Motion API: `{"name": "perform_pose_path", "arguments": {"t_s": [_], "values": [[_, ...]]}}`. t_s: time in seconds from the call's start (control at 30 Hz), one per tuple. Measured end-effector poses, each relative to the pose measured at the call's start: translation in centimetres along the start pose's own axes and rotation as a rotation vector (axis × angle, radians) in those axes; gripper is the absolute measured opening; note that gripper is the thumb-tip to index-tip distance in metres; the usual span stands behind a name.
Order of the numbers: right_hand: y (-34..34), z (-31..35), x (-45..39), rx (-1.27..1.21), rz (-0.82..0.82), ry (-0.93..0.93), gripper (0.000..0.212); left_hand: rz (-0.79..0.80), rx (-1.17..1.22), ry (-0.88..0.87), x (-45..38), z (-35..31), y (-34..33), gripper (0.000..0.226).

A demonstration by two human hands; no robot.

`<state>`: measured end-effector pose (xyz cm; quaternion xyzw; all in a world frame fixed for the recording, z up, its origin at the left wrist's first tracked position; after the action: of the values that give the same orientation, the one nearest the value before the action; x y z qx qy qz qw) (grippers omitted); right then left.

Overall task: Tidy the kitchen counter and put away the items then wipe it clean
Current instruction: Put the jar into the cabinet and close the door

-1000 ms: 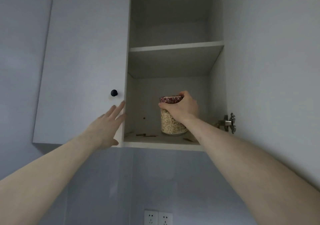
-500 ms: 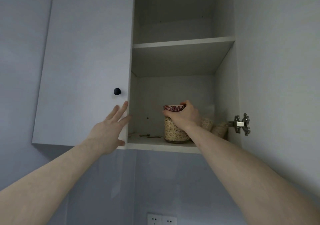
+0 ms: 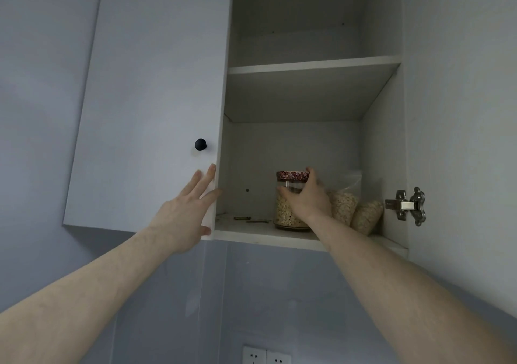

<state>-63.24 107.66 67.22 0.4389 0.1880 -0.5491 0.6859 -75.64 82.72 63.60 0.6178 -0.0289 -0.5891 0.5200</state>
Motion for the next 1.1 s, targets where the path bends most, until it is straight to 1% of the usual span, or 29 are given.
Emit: {"name": "perform_pose_path", "arguments": {"t_s": [0.1, 0.2, 0.27, 0.37, 0.5, 0.6, 0.7, 0.77, 0.83, 0.93, 1.0, 1.1], "values": [[-0.6, -0.2, 0.9, 0.075, 0.069, 0.076, 0.103, 0.0, -0.013, 0.009, 0.0, -0.1, 0.0, 0.09], [-1.3, 0.5, 2.1, 0.255, 0.135, 0.217, 0.109, 0.002, -0.021, 0.014, 0.0, -0.2, -0.1, 0.09], [-1.9, 1.1, 2.8, 0.359, 0.188, 0.3, 0.108, 0.0, -0.025, 0.018, 0.0, -0.3, 0.0, 0.09], [-2.1, 1.0, 3.5, 0.372, 0.256, 0.284, 0.101, 0.0, -0.023, 0.023, 0.1, -0.5, 0.1, 0.091], [-2.3, 0.5, 5.2, 0.359, 0.335, 0.25, 0.085, 0.001, -0.027, 0.03, 0.1, -0.7, 0.1, 0.087], [-2.2, 0.4, 6.6, 0.433, 0.341, 0.269, 0.078, 0.022, -0.035, 0.049, 0.2, -1.0, 0.3, 0.084], [-1.8, 0.3, 7.8, 0.492, 0.364, 0.219, 0.073, 0.066, -0.055, 0.069, 0.3, -1.5, 0.5, 0.08], [-1.5, 0.4, 8.5, 0.52, 0.399, 0.178, 0.071, 0.099, -0.047, 0.085, 0.4, -1.7, 0.6, 0.076], [-1.3, 0.6, 9.5, 0.58, 0.435, 0.179, 0.072, 0.141, -0.014, 0.096, 0.8, -1.8, 0.7, 0.073], [-0.9, 0.8, 11.8, 0.664, 0.392, 0.253, 0.075, 0.229, 0.035, 0.091, 2.2, -2.0, 0.6, 0.081], [-0.7, 0.6, 13.7, 0.65, 0.356, 0.315, 0.077, 0.288, 0.046, 0.086, 3.7, -2.4, 0.0, 0.087], [-0.5, 0.1, 16.0, 0.592, 0.416, 0.324, 0.091, 0.354, 0.046, 0.071, 6.3, -3.3, -1.2, 0.094]]}}
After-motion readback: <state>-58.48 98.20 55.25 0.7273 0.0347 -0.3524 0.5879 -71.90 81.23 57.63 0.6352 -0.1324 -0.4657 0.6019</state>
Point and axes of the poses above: each hand's wrist, its own x-axis away from the middle knuckle, its own y-axis out of the back of the hand, z = x × y, the point moved 7 cm from there along -x, towards the middle knuckle, and after that the axes turned 1 degree about z, right-handed, at the moved point
